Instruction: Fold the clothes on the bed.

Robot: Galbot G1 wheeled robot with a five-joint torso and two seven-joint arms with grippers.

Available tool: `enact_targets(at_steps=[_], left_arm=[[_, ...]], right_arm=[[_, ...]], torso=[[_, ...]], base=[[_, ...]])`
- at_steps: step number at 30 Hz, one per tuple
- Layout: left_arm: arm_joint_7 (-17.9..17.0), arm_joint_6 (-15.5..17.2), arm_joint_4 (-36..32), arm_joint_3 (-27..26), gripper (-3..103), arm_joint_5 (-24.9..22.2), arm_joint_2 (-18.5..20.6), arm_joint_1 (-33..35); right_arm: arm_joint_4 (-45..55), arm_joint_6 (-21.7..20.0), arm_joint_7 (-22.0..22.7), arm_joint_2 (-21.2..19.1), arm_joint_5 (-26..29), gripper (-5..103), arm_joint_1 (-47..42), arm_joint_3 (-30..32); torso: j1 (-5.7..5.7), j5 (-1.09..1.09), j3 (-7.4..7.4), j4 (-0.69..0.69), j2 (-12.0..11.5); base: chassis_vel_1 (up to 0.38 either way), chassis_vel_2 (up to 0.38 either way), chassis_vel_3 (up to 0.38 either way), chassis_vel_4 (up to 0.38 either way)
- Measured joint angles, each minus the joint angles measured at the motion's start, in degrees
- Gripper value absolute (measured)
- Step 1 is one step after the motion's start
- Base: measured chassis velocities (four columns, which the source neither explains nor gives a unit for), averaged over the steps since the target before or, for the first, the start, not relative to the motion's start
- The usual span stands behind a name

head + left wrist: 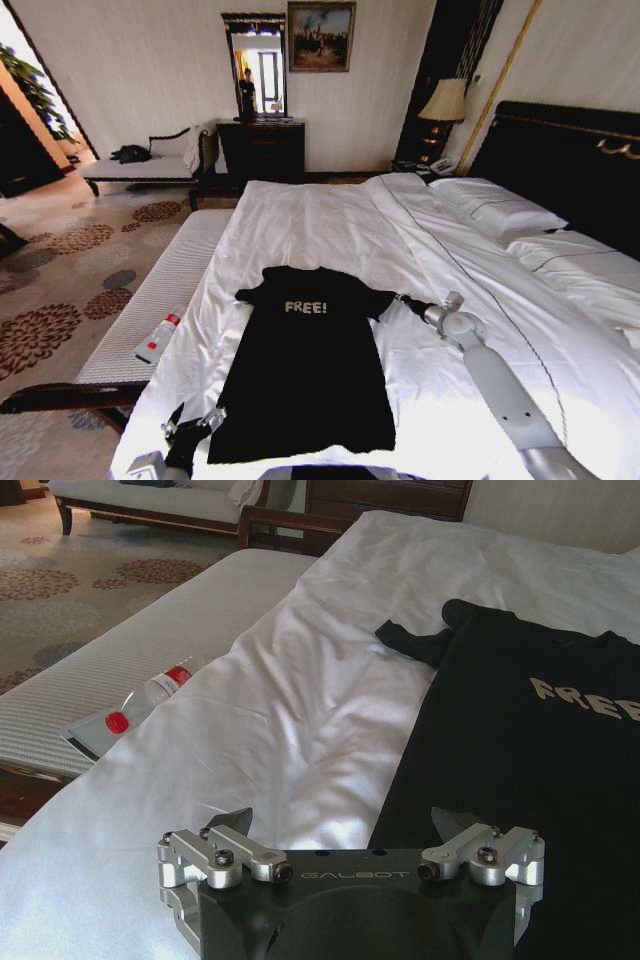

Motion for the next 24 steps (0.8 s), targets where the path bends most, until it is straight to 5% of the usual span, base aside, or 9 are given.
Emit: enact_targets(at_steps=[10,24], left_arm=[[0.0,0.0,-0.1,-0.1,100,0.0,0.0,0.2],[0.1,-0.2,-0.2,0.0,100,0.1,-0.2,0.3]], right_arm=[[-0.7,-0.2,-0.7,-0.5,-0.6,0,1.1,-0.6],[11.0,-1.7,0.9,0.3,-1.9,0,0.9,-5.4]], torso=[[0.00,0.00,0.00,0.00,0.0],[0.00,-0.01,0.00,0.00,0.0]], base=[[0.000,0.000,0.000,0.000],[0.000,0.000,0.000,0.000]])
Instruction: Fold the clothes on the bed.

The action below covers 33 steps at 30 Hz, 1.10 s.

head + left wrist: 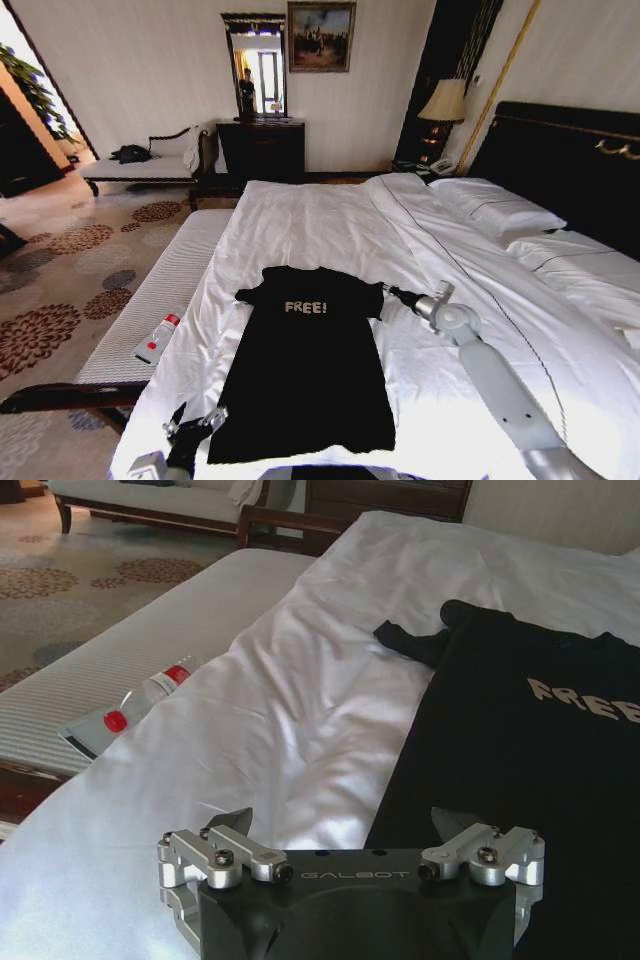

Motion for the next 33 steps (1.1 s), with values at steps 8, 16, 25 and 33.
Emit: enact_targets(at_steps=[8,16,25,33], left_arm=[[0.0,-0.1,-0.8,-1.2,100,-0.2,-0.1,0.6],[0.1,-0.3,-0.7,-1.9,100,-0.3,-0.2,0.8],[0.2,-0.3,-0.8,-2.7,100,-1.1,0.0,0.7],[0.7,-0.2,-0.8,-4.5,100,-2.5,-0.1,0.9]], right_arm=[[-1.5,0.1,0.3,2.0,-2.2,0,4.6,-6.2],[-2.4,0.1,1.0,4.3,-4.1,0,5.6,-9.2],[-3.4,0.2,1.7,7.9,-6.9,0,6.5,-11.7],[-5.6,0.2,2.3,10.2,-8.4,0,8.3,-14.0]], torso=[[0.00,0.00,0.00,0.01,0.0],[0.00,0.00,0.00,0.00,0.0],[0.00,0.00,0.00,-0.01,0.0],[0.00,0.00,0.00,0.00,0.0]], base=[[0.000,0.000,0.000,0.000],[0.000,0.000,0.000,0.000],[0.000,0.000,0.000,0.000],[0.000,0.000,0.000,0.000]])
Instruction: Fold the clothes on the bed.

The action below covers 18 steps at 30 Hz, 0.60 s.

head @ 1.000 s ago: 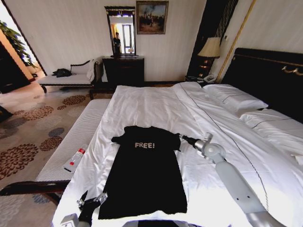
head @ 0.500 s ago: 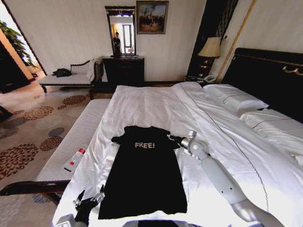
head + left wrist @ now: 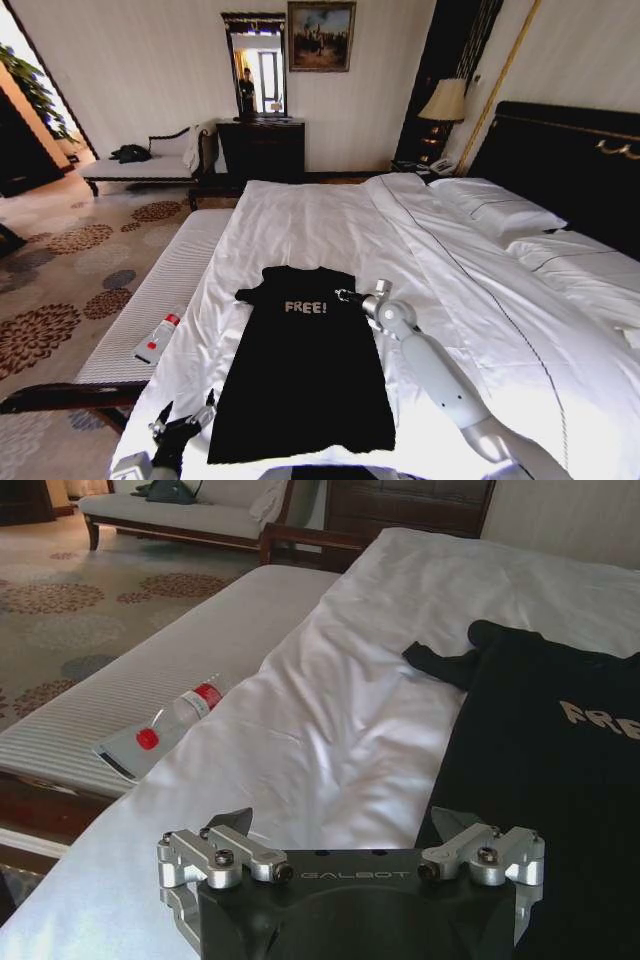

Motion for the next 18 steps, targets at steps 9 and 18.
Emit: enact_targets(at_steps=[9,18], left_arm=[[0.6,-0.1,0.2,-1.0,100,-0.3,-1.1,0.3],[0.1,1.6,0.5,-1.5,100,-1.7,0.9,-3.5]], right_arm=[[-2.6,0.6,-0.2,1.3,-2.7,-3,0.4,-2.0],[-0.3,1.6,-0.4,-0.2,-3.1,28,-1.2,-2.4]], torso=[[0.00,0.02,0.00,0.00,0.0],[0.00,0.01,0.00,0.00,0.0]], base=[[0.000,0.000,0.000,0.000],[0.000,0.000,0.000,0.000]])
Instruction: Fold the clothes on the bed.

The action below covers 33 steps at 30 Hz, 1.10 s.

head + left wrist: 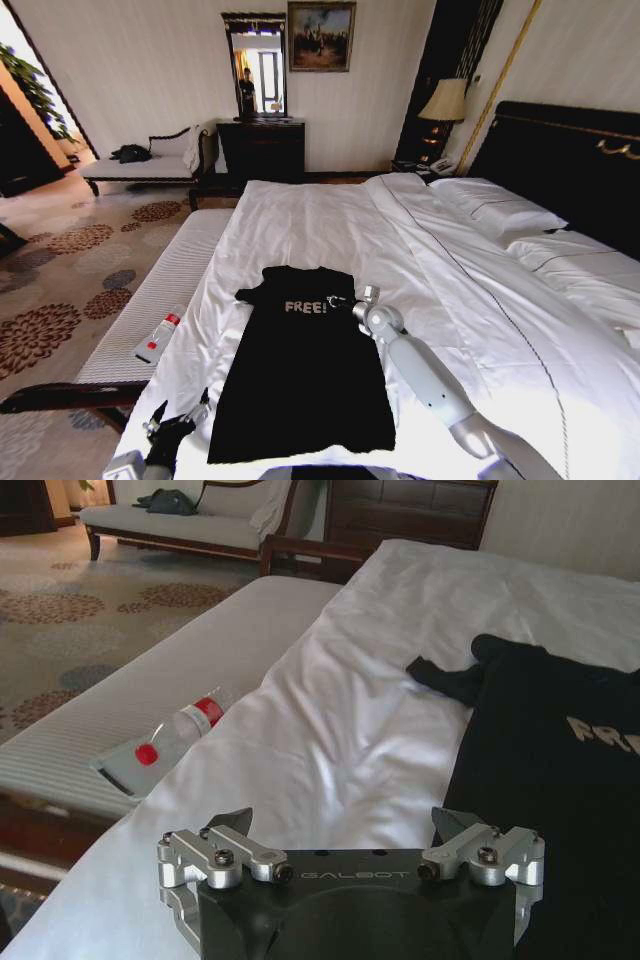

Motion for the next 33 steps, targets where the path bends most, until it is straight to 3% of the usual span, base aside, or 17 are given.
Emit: enact_targets(at_steps=[2,4,7,10,13,14,17,19,26,33], left_arm=[[-0.5,0.6,-0.2,0.2,100,-0.7,0.4,-1.4],[-0.6,0.8,-0.3,0.2,100,-1.1,0.5,-1.9],[-0.8,1.2,-0.3,0.2,100,-2.0,1.3,-3.5],[-0.9,1.4,0.0,-0.1,100,-3.1,2.0,-5.1],[-1.6,2.1,1.0,-0.8,100,-7.9,3.9,-9.1],[-1.6,2.1,1.0,-0.8,100,-7.9,3.9,-9.1],[-2.7,2.8,4.6,-0.8,100,-13.8,6.7,-15.7],[-3.1,3.0,6.3,-0.5,100,-15.4,7.6,-18.4],[-3.3,3.6,17.7,4.8,100,-23.3,10.8,-35.1],[-2.7,4.0,26.0,9.5,100,-27.9,11.5,-46.5]], right_arm=[[1.5,0.0,-0.2,-1.0,-0.2,39,-1.1,0.1],[2.4,0.0,-0.2,-1.3,-0.2,39,-1.8,0.4],[5.4,-0.1,0.1,-2.0,0.2,55,-4.0,2.0],[7.6,-0.2,0.7,-2.8,0.8,61,-6.1,3.7],[11.6,-0.5,1.6,-5.7,1.8,77,-10.4,7.5],[11.6,-0.5,1.6,-5.7,1.8,77,-10.4,7.5],[14.7,-0.1,1.9,-8.9,1.8,93,-14.6,11.3],[15.7,0.0,2.0,-9.6,1.8,97,-15.9,12.5],[21.2,0.1,3.1,-11.0,1.8,100,-26.3,20.7],[23.8,0.1,3.8,-11.1,1.7,100,-33.5,26.8]], torso=[[0.00,-0.01,0.00,-0.01,0.0],[0.00,0.01,0.00,-0.01,0.0],[0.00,0.01,0.00,0.01,0.0],[0.00,0.01,0.00,0.01,0.0],[0.00,0.01,0.00,0.00,0.0],[0.00,0.01,0.00,0.00,0.0],[0.00,0.00,0.00,-0.01,0.0],[-0.01,0.02,-0.01,-0.01,0.0],[0.00,0.00,0.00,0.00,0.0],[0.00,0.03,0.00,-0.01,0.0]], base=[[0.000,0.000,0.000,0.000],[0.000,0.000,0.000,0.000],[0.000,0.000,0.000,0.000],[0.000,0.000,0.000,0.000],[0.000,0.000,0.000,0.000],[0.000,0.000,0.000,0.000],[0.000,0.000,0.000,0.000],[0.000,0.000,0.000,0.000],[0.000,0.000,0.000,0.000],[0.000,0.000,0.000,0.000]])
